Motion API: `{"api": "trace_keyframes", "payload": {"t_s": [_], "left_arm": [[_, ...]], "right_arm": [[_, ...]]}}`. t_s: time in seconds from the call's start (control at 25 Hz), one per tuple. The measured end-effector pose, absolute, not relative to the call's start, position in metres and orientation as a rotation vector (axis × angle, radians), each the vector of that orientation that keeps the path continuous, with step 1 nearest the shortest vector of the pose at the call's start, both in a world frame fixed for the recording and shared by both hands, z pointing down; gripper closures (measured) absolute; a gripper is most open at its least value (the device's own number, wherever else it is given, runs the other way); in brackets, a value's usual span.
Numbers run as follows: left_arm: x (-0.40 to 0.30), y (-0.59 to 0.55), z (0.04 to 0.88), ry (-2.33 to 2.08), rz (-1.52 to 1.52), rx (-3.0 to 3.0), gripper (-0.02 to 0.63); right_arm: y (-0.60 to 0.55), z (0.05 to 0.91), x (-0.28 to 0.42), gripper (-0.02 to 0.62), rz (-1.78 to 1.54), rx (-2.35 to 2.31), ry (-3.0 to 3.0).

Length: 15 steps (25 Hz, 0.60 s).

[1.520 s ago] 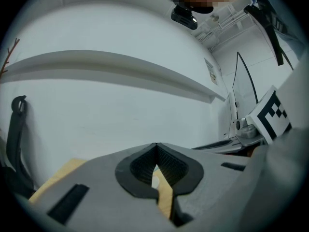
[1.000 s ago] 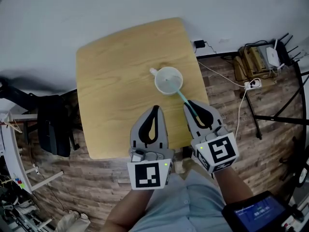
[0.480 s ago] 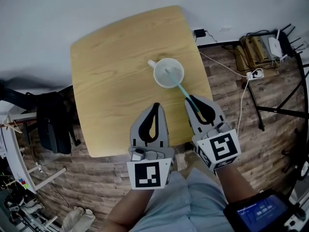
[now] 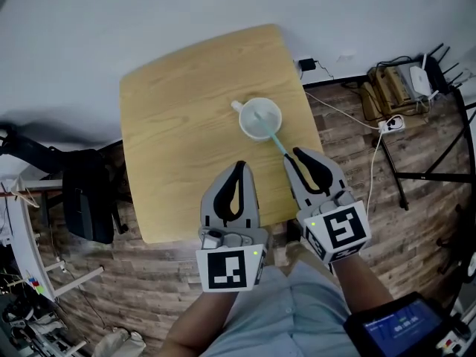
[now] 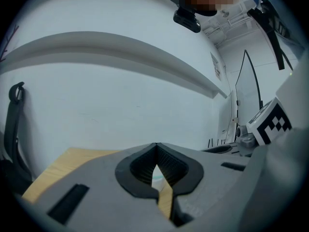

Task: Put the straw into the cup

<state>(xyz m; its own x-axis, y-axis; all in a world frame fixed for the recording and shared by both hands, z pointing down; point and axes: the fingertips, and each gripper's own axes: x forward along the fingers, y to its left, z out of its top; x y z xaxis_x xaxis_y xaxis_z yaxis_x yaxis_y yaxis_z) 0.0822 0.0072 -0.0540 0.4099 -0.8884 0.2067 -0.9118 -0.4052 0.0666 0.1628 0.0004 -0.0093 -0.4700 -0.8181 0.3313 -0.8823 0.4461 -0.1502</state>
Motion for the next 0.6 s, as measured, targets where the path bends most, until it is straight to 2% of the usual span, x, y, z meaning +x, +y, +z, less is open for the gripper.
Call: {"api": "trace_keyframes", "payload": {"t_s": [0.28, 0.6], "left_arm": [[0.099, 0.030, -0.096, -1.632, 0.117, 2.554, 0.609], [0.114, 0.061, -0.152, -1.714, 0.000, 2.637, 0.609]], "right_arm": [[0.020, -0.075, 0.172, 0.532, 0.319, 1.537, -2.605], [0.050, -0.141, 0.178, 0.592, 0.120, 1.552, -2.713]]}}
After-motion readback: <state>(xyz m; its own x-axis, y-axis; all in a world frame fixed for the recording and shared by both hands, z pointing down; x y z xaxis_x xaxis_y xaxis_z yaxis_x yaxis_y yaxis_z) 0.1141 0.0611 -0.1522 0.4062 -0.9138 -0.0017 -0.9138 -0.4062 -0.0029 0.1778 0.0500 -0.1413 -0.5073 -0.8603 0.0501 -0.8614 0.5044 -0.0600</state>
